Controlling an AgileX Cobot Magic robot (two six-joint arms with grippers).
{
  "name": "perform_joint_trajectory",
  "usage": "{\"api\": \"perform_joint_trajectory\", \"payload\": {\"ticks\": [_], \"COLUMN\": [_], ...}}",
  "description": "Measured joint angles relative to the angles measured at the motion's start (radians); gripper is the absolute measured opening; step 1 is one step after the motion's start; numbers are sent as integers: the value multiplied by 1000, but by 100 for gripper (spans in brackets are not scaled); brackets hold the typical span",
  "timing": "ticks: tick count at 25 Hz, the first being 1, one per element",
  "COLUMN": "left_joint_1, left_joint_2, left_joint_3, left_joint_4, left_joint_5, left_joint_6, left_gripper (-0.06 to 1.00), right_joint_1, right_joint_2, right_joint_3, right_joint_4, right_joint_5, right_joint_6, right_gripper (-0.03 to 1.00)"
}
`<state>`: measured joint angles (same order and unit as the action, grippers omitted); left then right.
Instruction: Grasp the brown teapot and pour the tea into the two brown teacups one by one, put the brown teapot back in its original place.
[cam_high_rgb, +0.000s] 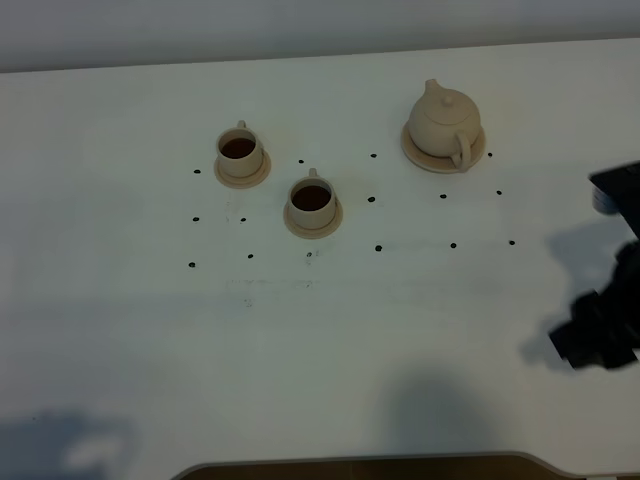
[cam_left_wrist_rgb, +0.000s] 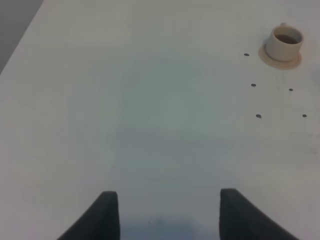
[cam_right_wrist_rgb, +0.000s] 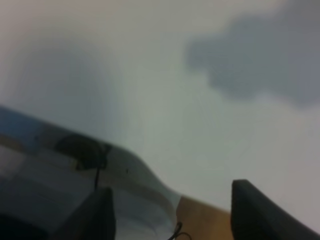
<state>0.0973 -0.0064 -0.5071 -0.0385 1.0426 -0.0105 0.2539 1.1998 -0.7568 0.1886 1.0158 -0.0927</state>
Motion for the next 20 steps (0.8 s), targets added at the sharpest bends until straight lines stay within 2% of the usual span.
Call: {"api": "perform_joint_trajectory", "payload": {"ticks": [12, 20], "left_joint_1": [0, 0], "left_joint_2": [0, 0], "left_joint_3": [0, 0], "left_joint_4": [0, 0], "left_joint_5": [0, 0], "left_joint_6": [0, 0], "left_gripper": [49, 49], "right_joint_1": [0, 0], "right_joint_2": [-447, -658], "right_joint_3": [208, 260], "right_joint_4": [0, -6], "right_joint_5": [86, 67], "right_joint_6": [0, 0], "right_gripper": [51, 51]}}
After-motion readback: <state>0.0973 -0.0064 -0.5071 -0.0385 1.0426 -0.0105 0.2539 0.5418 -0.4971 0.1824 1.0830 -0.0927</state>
